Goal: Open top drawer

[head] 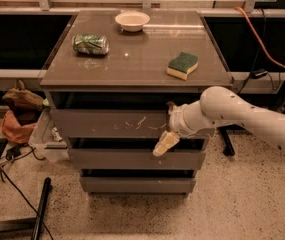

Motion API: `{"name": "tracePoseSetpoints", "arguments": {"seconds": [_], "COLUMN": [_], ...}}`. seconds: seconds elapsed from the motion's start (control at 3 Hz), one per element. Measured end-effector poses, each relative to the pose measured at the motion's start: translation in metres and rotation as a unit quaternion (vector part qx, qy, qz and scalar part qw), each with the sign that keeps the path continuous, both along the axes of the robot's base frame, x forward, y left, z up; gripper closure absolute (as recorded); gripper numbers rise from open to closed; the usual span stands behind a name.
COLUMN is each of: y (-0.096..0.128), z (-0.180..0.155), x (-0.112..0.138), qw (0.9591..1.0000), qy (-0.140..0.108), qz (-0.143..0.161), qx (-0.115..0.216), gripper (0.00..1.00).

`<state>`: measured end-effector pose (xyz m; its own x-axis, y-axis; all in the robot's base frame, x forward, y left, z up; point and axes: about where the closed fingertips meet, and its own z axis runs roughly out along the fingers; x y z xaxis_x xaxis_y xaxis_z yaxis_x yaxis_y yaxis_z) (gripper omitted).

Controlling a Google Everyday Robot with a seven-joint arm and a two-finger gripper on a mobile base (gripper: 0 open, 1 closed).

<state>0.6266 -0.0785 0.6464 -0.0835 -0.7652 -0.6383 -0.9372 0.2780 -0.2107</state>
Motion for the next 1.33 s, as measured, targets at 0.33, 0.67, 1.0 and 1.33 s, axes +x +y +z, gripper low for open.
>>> {"name": "tracePoseSetpoints", "arguments": {"seconds": [0.33, 0.67, 1.0, 1.33], "y": [0.002, 0.003, 0.003, 0.020], "z": [0.002, 0.005, 0.005, 0.014], "x": [-0.003, -0.017, -0.017, -0.003], "qw": [1.0000, 0.9997, 0.9997, 0.9988], "qy": [0.005, 0.024, 0.024, 0.021], "qz": [0.004, 0.010, 0.010, 0.031], "qx": [0.000, -0.001, -0.001, -0.031], "gripper": [0.00, 0.00, 0.00, 0.00]}}
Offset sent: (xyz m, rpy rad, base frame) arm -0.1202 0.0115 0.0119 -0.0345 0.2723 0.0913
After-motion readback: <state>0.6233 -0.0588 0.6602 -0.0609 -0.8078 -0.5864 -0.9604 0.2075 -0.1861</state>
